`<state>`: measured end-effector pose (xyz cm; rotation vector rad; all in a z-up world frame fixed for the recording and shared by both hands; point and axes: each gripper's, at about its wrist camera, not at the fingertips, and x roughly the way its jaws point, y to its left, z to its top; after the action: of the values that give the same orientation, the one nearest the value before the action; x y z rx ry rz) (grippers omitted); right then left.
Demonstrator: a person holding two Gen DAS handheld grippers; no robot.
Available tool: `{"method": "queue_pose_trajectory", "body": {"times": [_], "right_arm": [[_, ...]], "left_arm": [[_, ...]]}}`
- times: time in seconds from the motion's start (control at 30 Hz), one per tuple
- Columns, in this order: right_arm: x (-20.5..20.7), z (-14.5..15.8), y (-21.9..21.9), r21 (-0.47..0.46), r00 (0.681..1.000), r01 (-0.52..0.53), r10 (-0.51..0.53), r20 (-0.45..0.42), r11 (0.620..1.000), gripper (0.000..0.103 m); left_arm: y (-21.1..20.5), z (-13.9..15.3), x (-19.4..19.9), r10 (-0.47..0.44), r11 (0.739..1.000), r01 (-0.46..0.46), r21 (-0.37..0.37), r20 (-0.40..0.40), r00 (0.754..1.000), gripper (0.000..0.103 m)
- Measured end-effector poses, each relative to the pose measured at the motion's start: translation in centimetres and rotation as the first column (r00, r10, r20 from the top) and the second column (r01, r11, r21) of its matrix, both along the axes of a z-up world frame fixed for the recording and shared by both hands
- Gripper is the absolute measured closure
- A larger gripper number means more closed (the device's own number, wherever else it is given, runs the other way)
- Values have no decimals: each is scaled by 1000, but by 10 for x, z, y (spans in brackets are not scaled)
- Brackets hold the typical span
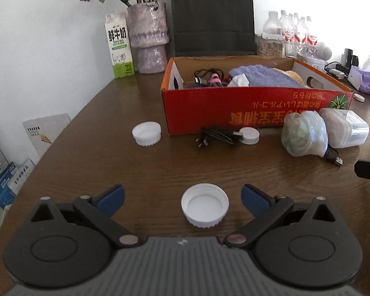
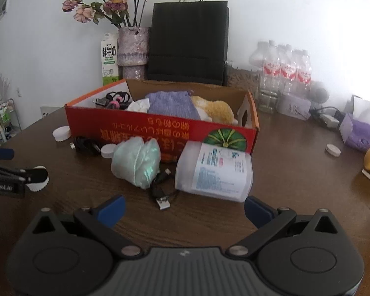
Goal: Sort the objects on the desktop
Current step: 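Grasp the white bottle cap with the left tool while the right tool grasps the clear plastic bag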
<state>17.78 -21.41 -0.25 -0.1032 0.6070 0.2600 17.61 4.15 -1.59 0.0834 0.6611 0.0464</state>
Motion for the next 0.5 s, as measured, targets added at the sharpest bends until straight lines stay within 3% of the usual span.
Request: {"method": "queue_pose_trajectory", "body": {"times": [0.17,0.27,0.33,0.5], "right_arm": [[-1,-5,0,8,1000,9,-9,-22,1000,0],[-2,-5,3,13,1000,2,-1,-25,1000,0],[-2,-4,8,17,1000,-9,9,-23,1000,0],[1,-1,23,13,999,-42,43,-18,999,0]], "left_arm": [[-3,-3,1,-24,1000,24,-6,-11,1000,17],[-3,-7,3,-38,999,38,-22,-25,999,37],[-1,-6,2,-52,998,51,-48,-17,999,62],[1,0,4,-42,998,42,-51,3,999,62]]}}
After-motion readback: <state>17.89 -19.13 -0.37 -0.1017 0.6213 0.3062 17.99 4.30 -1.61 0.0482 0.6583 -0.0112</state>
